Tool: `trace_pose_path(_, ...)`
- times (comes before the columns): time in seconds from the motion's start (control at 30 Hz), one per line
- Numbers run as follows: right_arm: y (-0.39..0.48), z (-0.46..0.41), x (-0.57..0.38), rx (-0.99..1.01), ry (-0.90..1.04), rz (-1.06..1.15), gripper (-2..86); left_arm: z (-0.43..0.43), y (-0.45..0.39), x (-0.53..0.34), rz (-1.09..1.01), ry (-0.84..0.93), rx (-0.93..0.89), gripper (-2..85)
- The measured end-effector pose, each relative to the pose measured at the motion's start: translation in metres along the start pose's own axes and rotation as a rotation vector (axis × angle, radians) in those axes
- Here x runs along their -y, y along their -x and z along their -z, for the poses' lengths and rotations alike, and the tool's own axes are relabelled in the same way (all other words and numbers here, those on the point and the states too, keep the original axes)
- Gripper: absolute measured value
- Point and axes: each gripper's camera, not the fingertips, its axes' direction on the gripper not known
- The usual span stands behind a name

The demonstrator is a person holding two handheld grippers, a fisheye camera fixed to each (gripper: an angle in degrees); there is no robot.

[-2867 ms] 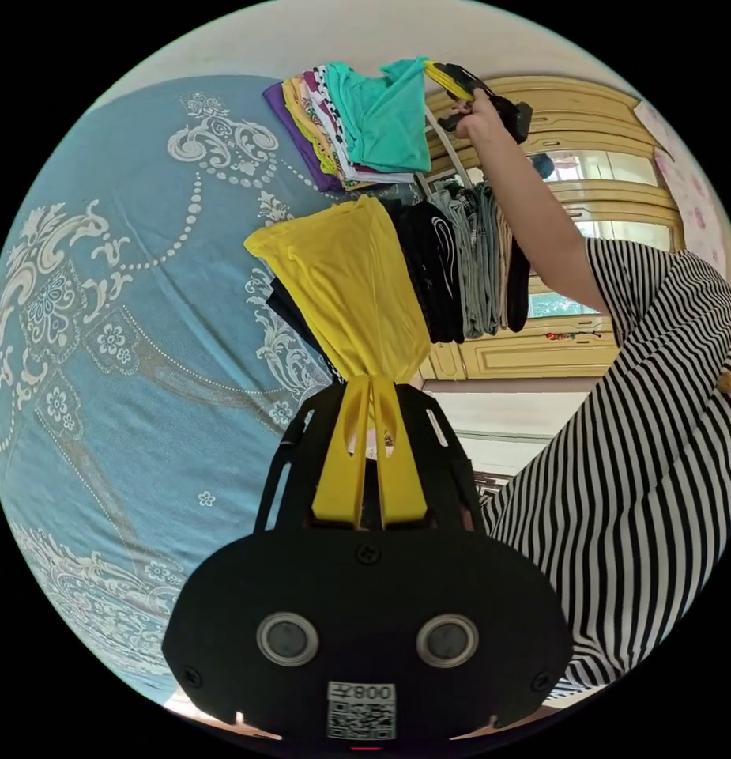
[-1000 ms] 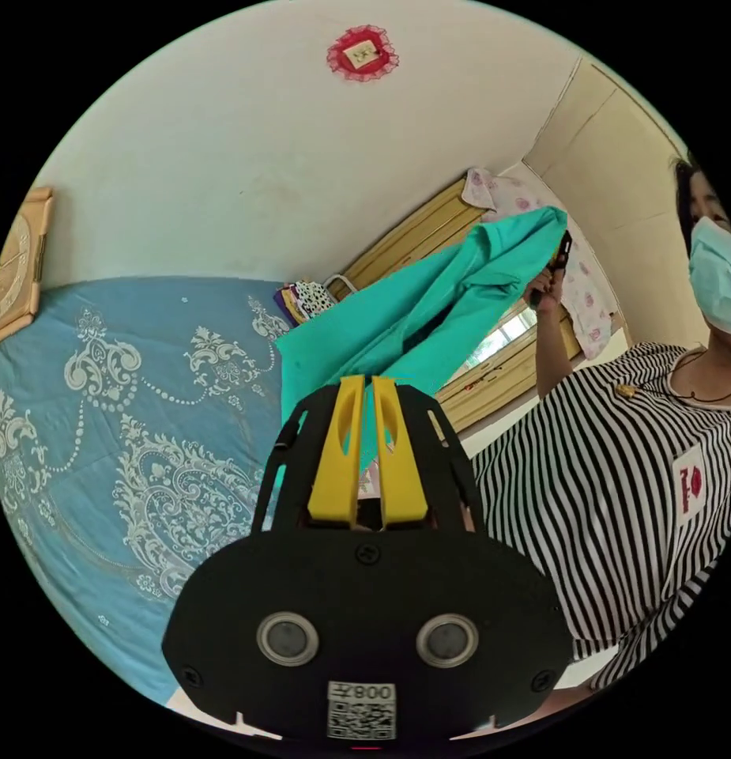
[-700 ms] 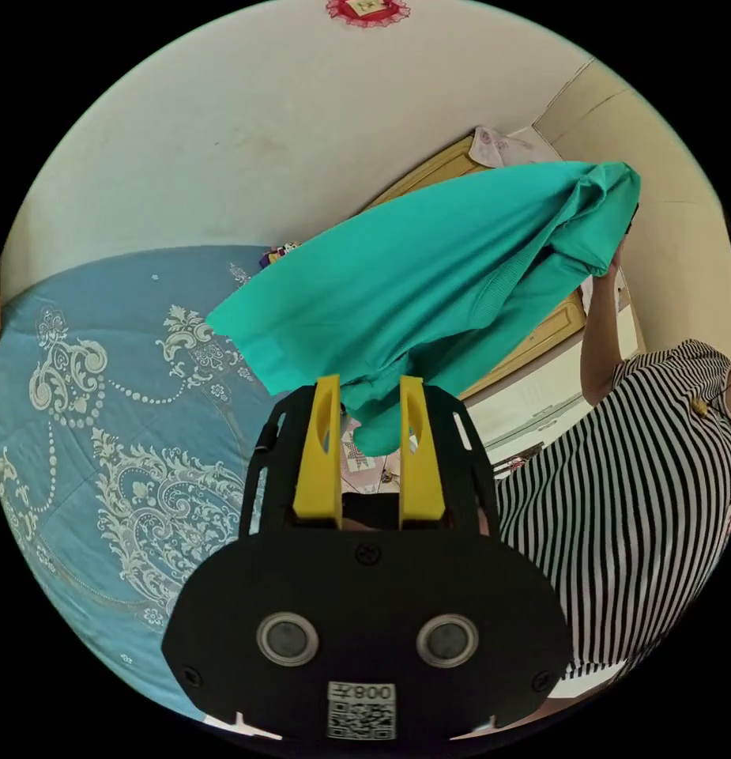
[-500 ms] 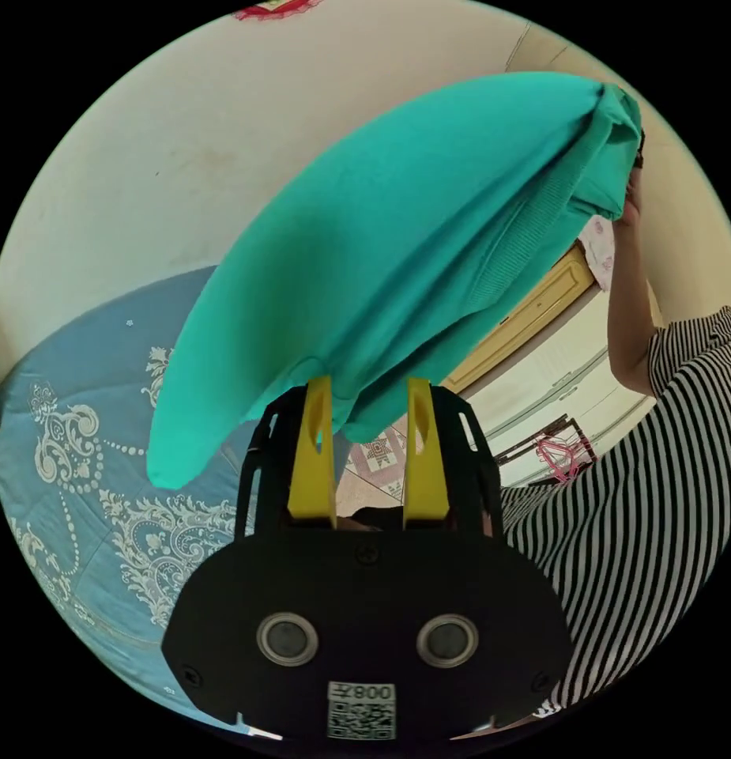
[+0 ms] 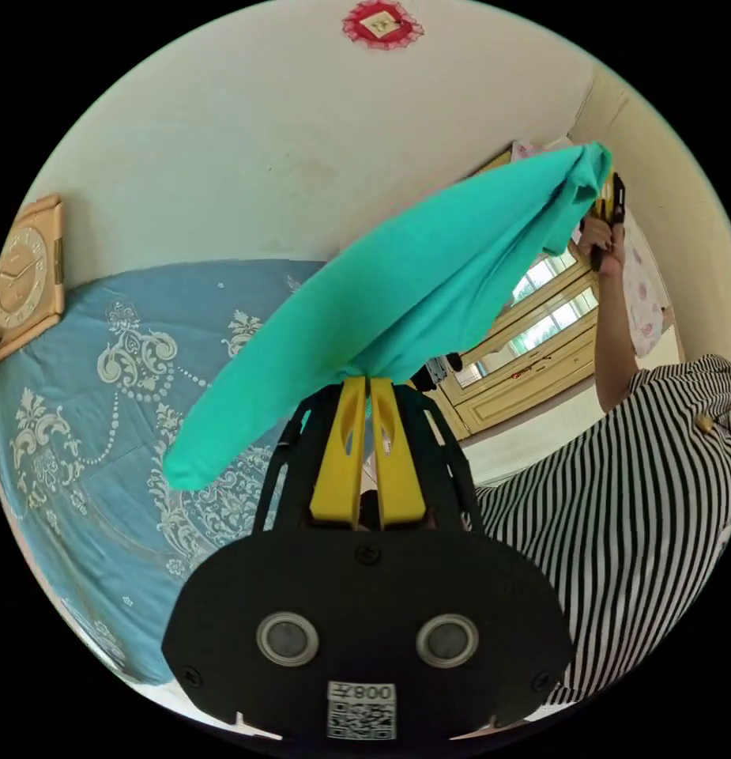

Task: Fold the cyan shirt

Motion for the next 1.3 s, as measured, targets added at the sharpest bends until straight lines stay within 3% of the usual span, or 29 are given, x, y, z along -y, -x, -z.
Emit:
trace_pose_path(0.27,-0.061,0.008,-0.030,0.091,-0.005,-0.094,0.4,0.168,-0.051,-0.050,0.144,-0.400,0.228,0.4)
trace_pose_path(0.67,-0.064,0.060,-0.053,0.284,0.038,0.083,0.4,0.273,-0.230,-0.091,-0.005,-0.653,0.530,0.3)
trace_pose_path(1.0,-0.050,0.090,-0.069,0.313,0.047,0.213,0.5,0.310,-0.322,-0.125,-0.106,-0.708,0.662,0.2)
trace_pose_path(1.3,-0.043,0.082,-0.075,0.339,0.057,0.303,0.5,0.344,-0.338,-0.141,-0.142,-0.692,0.735,0.3)
